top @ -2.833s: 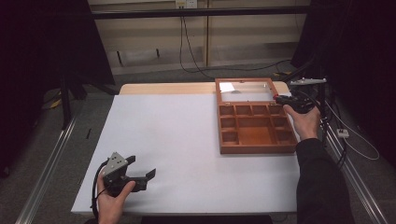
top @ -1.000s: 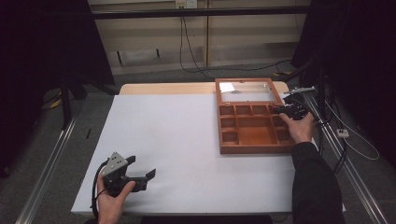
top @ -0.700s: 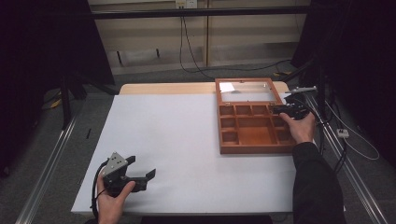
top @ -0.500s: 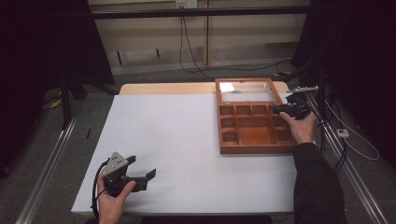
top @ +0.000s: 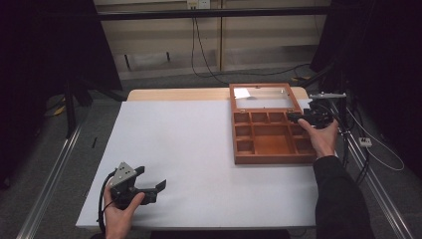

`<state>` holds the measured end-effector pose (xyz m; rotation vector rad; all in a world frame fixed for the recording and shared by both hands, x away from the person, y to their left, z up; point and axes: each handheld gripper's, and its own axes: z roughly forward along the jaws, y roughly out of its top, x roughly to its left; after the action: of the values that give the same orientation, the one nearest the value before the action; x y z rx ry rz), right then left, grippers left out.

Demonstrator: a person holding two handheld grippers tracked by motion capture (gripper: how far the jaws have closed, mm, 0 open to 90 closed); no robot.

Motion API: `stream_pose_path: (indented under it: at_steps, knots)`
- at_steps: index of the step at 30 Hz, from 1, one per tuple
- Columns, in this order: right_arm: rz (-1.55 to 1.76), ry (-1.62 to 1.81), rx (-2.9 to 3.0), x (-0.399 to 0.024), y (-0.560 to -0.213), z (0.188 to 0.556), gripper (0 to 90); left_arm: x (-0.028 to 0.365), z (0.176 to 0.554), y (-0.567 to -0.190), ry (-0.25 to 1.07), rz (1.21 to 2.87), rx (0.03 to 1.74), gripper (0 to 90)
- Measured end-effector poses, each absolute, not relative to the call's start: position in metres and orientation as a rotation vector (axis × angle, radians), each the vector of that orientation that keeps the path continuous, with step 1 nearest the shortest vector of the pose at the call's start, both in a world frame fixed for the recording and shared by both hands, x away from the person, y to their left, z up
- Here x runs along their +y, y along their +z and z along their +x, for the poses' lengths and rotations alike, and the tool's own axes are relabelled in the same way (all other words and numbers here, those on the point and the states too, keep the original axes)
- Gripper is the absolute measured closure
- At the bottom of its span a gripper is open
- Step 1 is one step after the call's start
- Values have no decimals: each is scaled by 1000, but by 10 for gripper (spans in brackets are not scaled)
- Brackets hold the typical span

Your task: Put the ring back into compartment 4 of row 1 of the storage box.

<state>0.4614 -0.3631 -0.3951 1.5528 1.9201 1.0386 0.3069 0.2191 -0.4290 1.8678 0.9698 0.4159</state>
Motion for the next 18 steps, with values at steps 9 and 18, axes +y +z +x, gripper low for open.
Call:
stream_pose_path:
  at_steps: [9, 18]
  knots:
    - [1564, 1058, 1928, -361, -392, 452, 96, 220, 306, -429, 413, 1856, 971, 63]
    - [1495, 1086, 1939, -346, -386, 435, 82, 220, 306, -428, 414, 1863, 960, 63]
